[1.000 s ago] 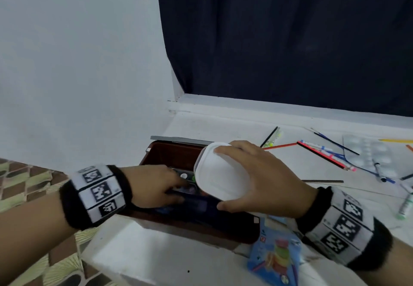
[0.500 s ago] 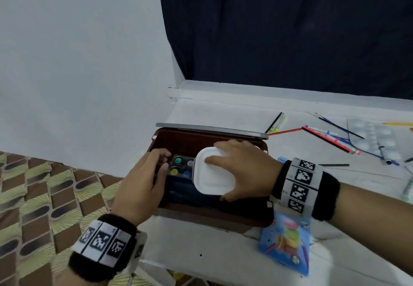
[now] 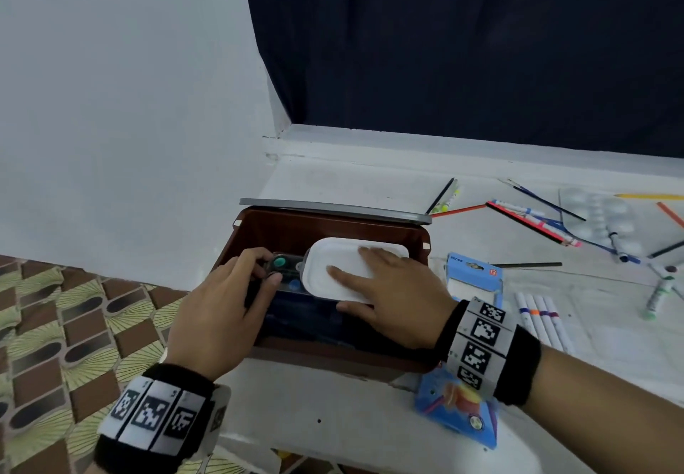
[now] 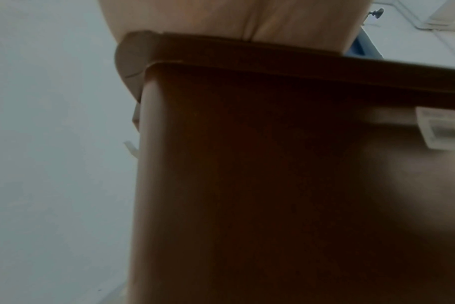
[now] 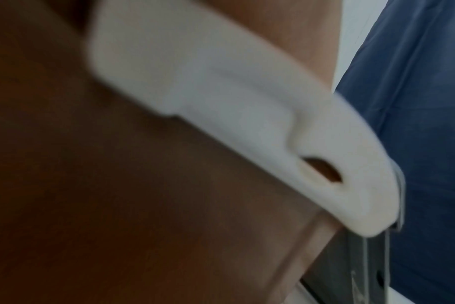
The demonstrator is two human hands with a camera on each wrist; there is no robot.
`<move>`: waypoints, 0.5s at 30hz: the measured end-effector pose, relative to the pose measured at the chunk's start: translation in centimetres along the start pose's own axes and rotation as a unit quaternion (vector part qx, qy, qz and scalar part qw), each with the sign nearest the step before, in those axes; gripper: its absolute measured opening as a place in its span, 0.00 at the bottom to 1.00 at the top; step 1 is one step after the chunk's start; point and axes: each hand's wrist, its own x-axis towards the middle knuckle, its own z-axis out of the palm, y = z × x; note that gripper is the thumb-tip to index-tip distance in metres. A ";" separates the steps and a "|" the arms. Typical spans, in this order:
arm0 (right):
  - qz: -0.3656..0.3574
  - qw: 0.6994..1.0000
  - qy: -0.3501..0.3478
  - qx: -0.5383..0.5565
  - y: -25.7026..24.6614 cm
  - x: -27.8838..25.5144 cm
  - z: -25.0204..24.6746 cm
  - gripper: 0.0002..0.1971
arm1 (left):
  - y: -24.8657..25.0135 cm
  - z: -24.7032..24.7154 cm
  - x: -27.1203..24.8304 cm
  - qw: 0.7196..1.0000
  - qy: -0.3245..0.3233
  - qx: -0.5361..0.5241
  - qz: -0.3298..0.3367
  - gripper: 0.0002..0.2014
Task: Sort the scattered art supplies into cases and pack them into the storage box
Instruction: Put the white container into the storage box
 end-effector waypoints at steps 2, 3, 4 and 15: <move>0.008 1.000 0.000 0.015 0.1 0.1 0.2 0.31 | 0.1 0.0 0.0 1.000 0.007 -0.006 0.002 0.15; 0.007 1.000 -0.002 0.015 0.1 0.2 0.1 0.31 | 0.2 -0.1 0.0 1.000 0.010 -0.007 0.002 0.15; 0.003 1.000 -0.007 0.014 0.1 0.3 -0.1 0.31 | 0.2 -0.1 0.1 1.000 0.009 -0.008 0.002 0.15; 0.014 0.989 0.060 0.133 0.6 -0.1 -0.2 0.34 | 0.8 -0.6 -0.1 0.999 -0.040 -0.034 -0.004 0.16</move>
